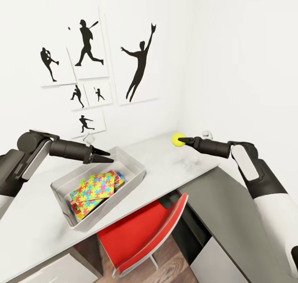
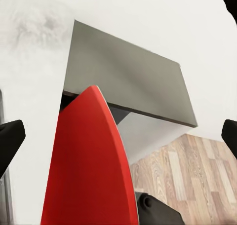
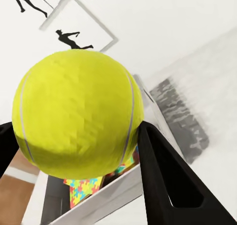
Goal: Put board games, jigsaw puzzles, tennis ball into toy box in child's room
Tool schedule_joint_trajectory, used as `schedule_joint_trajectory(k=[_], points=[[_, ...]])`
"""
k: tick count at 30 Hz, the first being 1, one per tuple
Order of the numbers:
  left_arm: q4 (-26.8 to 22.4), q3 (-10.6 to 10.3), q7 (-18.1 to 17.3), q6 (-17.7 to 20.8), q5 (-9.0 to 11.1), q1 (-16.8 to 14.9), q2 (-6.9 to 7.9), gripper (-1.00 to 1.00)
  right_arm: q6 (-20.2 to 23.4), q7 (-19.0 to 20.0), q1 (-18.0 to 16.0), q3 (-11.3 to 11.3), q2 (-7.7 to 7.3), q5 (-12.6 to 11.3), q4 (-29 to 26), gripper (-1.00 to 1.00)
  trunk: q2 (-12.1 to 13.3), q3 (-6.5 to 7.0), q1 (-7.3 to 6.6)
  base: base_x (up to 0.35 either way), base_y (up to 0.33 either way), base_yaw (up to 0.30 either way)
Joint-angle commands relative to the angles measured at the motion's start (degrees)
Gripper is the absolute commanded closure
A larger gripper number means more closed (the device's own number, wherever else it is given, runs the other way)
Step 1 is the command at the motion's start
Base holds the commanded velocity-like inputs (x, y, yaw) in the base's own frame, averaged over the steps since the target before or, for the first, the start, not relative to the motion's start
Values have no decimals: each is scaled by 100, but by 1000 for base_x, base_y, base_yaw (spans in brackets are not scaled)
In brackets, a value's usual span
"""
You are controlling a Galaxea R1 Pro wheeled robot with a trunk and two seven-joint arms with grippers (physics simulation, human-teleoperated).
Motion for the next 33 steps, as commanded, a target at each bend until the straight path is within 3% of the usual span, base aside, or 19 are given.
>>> schedule_joint_trajectory(k=[1,17,22,24,29,33], points=[[0,-11,-6,28,10,23,17,-100,11,14,53,6,-6,13,-86,100,-12,-2,4,0,0,0],[8,-2,24,-4,4,171,117,-100,-197,-42,208,41,41,42,-185,100,-12,150,4,0,0,0],[1,-27,216,-13,-5,194,54,-100,-311,-353,310,71,84,77,-195,100,-12,198,4,0,0,0],[1,-40,471,-13,3,197,-21,-100,-321,-693,319,123,206,177,-195,100,-12,217,4,0,0,0],[-1,-16,1110,-6,9,201,-359,-100,-327,-1721,323,174,745,539,-194,100,-12,265,4,0,0,0],[24,-5,1608,9,35,216,-518,-100,-330,-2383,322,164,1019,617,-194,100,-12,303,4,0,0,0]])
